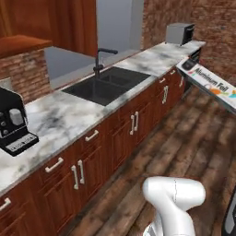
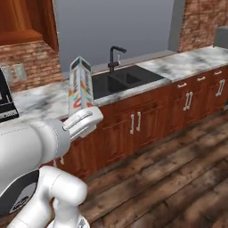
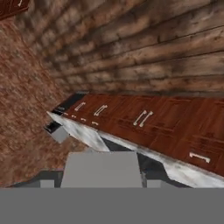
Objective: Retrieve the tupperware and aluminum foil from the cabinet and place them on the dining counter near the plate with onions to prepare for storing leftovers.
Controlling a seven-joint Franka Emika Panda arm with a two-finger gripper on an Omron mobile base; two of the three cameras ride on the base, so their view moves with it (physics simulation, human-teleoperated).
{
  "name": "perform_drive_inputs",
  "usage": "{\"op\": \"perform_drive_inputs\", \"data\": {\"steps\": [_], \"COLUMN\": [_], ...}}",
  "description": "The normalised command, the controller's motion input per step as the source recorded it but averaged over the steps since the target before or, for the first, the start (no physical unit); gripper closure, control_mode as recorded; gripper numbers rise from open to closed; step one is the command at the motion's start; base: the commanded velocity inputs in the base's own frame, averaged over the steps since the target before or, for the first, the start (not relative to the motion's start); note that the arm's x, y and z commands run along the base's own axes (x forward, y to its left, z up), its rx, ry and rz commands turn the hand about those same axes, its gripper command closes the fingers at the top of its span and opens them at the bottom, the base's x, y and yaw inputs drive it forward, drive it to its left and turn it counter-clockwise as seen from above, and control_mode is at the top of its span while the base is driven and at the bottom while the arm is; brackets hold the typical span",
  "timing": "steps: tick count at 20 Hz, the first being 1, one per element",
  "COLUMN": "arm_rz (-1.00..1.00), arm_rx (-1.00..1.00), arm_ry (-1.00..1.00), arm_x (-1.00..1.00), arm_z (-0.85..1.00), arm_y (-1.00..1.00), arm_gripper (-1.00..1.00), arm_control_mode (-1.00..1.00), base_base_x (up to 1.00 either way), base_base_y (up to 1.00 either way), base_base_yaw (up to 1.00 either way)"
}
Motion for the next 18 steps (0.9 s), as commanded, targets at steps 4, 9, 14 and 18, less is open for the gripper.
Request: {"op": "perform_drive_inputs", "data": {"steps": [4,9,14,18], "arm_rz": [0.00,0.00,0.00,0.00], "arm_rx": [0.00,0.00,0.00,0.00], "arm_ry": [0.00,0.00,0.00,0.00], "arm_x": [0.00,0.00,0.00,0.00], "arm_z": [0.00,0.00,0.00,0.00], "arm_y": [0.00,0.00,0.00,0.00], "arm_gripper": [1.00,1.00,1.00,1.00], "arm_control_mode": [1.00,1.00,1.00,1.00], "base_base_x": [0.00,0.00,-0.65,-1.00], "base_base_y": [0.10,0.12,0.25,0.26], "base_base_yaw": [-1.00,-1.00,-0.82,-0.67]}}
